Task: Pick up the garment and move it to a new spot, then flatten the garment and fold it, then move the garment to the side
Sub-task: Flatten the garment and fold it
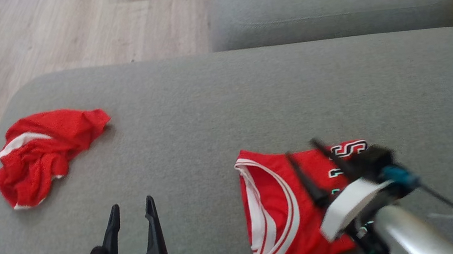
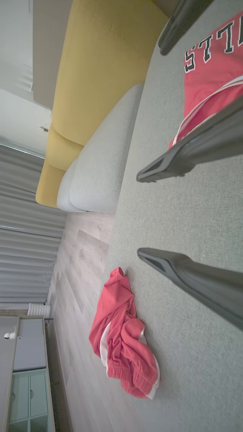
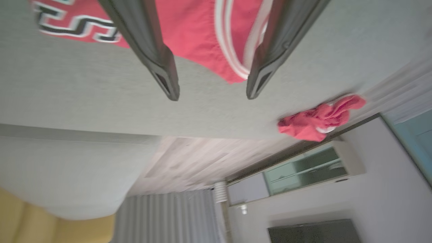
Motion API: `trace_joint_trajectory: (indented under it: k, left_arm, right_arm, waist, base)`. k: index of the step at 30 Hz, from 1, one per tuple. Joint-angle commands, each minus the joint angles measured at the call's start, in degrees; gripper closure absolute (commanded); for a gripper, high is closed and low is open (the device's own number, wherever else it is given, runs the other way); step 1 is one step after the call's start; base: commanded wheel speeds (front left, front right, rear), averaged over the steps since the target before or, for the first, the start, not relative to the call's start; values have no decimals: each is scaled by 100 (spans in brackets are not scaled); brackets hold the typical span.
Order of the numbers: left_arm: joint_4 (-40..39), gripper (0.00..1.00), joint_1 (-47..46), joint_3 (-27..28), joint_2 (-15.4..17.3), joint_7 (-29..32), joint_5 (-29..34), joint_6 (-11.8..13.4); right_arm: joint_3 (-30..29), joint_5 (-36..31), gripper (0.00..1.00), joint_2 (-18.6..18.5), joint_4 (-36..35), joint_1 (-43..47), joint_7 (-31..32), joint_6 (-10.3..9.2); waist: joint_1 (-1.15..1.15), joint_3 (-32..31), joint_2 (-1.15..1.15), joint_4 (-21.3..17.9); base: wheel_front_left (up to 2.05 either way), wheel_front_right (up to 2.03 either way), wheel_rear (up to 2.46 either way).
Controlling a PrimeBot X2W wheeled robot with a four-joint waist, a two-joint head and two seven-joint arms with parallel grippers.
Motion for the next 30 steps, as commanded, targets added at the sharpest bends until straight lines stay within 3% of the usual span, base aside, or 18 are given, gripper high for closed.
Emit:
trace_joint_trajectory:
  k: [1, 14, 22, 30]
  left_arm:
    - [-84, 0, -331, 220, 29, -121, -47, -29]
    - [332, 0, 22, 446, -33, -462, 9, -219]
    - [540, 0, 258, 504, -11, -502, 144, -350]
    - [741, 0, 308, 481, 64, -442, 92, -412]
  right_arm:
    - [-285, -179, 0, 21, -270, -91, -104, 37]
    - [-2091, -922, 0, 21, -1613, 1133, 64, 37]
    - [-2463, -919, 0, 21, -2426, 1824, 334, 37]
    - [-2498, -866, 0, 21, -2634, 2059, 476, 37]
  waist:
    - [0, -96, 0, -119]
    - [0, -324, 0, -407]
    - [0, -389, 0, -469]
    - [0, -395, 0, -486]
  base:
    - [0, 0, 0]
    - [0, 0, 0]
    - [0, 0, 0]
    - [0, 0, 0]
